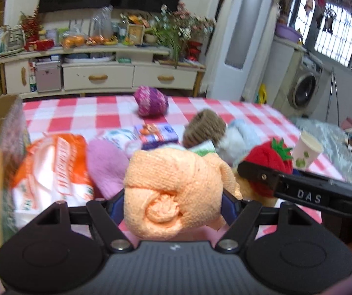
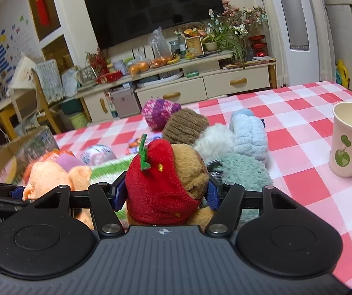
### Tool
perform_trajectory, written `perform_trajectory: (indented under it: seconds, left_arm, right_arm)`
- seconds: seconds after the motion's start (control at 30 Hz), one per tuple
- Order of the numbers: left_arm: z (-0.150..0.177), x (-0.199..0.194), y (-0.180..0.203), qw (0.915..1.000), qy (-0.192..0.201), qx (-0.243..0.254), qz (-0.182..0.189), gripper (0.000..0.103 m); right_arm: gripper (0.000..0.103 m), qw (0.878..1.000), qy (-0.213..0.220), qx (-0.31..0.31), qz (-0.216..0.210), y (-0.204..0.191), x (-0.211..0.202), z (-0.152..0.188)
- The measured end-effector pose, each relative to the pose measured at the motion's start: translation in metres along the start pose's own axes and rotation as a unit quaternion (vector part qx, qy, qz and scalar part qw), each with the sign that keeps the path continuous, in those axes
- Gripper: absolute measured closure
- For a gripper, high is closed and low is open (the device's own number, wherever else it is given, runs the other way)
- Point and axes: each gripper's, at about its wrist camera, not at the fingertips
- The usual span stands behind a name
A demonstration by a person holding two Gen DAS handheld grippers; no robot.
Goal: Organize soft objects
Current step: 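Close left gripper on orange towel while right gripper closes on teddy bear, then carry towel and bear over the cardboard box and open both grippers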
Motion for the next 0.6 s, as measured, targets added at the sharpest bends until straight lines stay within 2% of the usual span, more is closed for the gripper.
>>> perform_trajectory:
  seconds: [0.33, 0.6]
  left_arm:
    - [-0.004, -0.048, -0.037, 0.9966, 0.069, -0.043, -0.012, 0.029]
    - [0.001, -0.082, -0.084, 0.9864, 0.118, -0.104, -0.048, 0.028]
  right_arm:
    - [0.026, 0.999, 0.012, 0.015, -0.044, -0.029, -0.006, -0.007]
    - [0.026, 0.992, 0.010, 0.014, -0.127, -0.070, 0.002, -0.023]
Point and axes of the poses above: each gripper's, at about its wrist camera, not at the fingertips, and x roughly the way its jaws point, y to its right, z to its underside, and after that the axes turned 13 degrees about -y, right-handed
